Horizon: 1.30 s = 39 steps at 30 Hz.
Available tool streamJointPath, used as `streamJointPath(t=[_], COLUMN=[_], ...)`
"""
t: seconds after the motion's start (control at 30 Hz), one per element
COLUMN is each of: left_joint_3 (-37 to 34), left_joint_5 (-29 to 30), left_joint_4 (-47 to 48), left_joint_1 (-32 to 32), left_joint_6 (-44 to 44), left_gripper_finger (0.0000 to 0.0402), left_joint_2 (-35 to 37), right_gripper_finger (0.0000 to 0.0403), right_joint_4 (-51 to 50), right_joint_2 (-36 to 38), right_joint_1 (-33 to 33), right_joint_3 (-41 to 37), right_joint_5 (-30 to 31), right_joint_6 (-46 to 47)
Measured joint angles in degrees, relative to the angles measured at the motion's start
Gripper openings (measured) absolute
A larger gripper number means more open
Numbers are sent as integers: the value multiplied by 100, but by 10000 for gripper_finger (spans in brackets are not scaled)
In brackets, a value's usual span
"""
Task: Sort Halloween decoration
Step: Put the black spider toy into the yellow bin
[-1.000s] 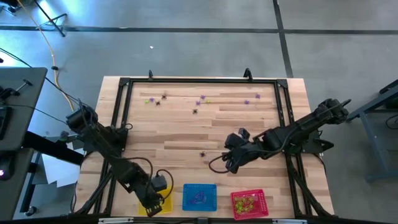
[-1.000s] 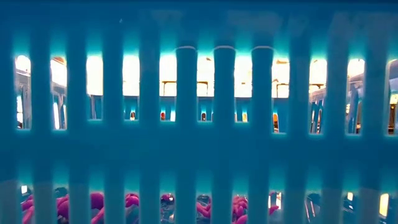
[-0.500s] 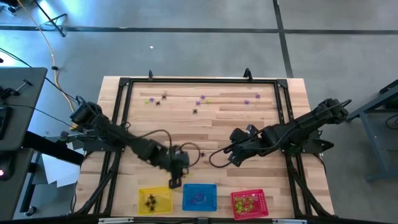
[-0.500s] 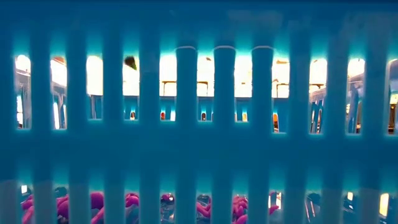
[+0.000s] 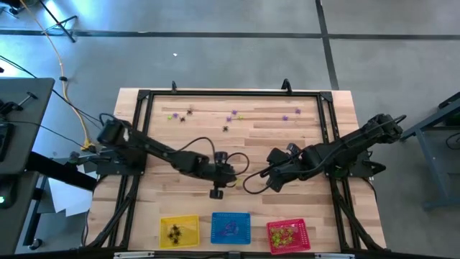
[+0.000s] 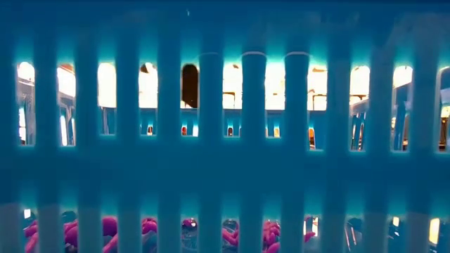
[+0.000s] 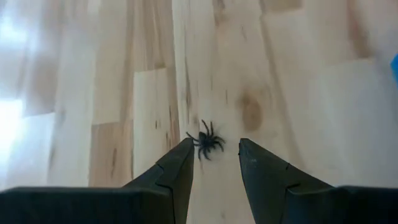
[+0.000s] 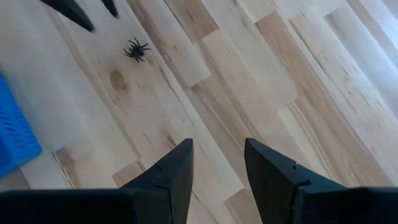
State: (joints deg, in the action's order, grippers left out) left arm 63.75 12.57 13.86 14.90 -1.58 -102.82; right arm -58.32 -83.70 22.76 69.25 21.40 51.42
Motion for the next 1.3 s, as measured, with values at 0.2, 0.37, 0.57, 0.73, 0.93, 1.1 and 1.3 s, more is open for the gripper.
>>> streamJointPath(t=[0.2,0.37,0.57,0.73,0.93,1.1,1.3], left_joint_3=[-2,-2,7,33,39,24,-2], left_joint_5=[-274,-375,-766,-772,-831,-953,-1012], left_joint_4=[-42,-324,-426,-372,-259,-179,-9], left_joint_1=[-292,-455,-602,-642,-685,-706,-698], left_joint_6=[185,360,221,-49,-379,-560,-781], left_gripper_finger=[117,117,117,117,54,8,1], left_joint_2=[-508,-753,-947,-1186,-1214,-1132,-897], right_gripper_finger=[139,139,139,139,139,139,139], right_joint_4=[-14,-18,-31,-37,-61,-60,-60], right_joint_2=[2,2,2,2,2,2,2], right_joint_1=[0,-2,-2,-2,-2,-2,-2], right_joint_3=[0,0,0,0,0,0,0], right_joint_5=[3,3,5,43,75,82,85], right_joint_6=[-38,-44,-44,-46,-46,-46,-46])
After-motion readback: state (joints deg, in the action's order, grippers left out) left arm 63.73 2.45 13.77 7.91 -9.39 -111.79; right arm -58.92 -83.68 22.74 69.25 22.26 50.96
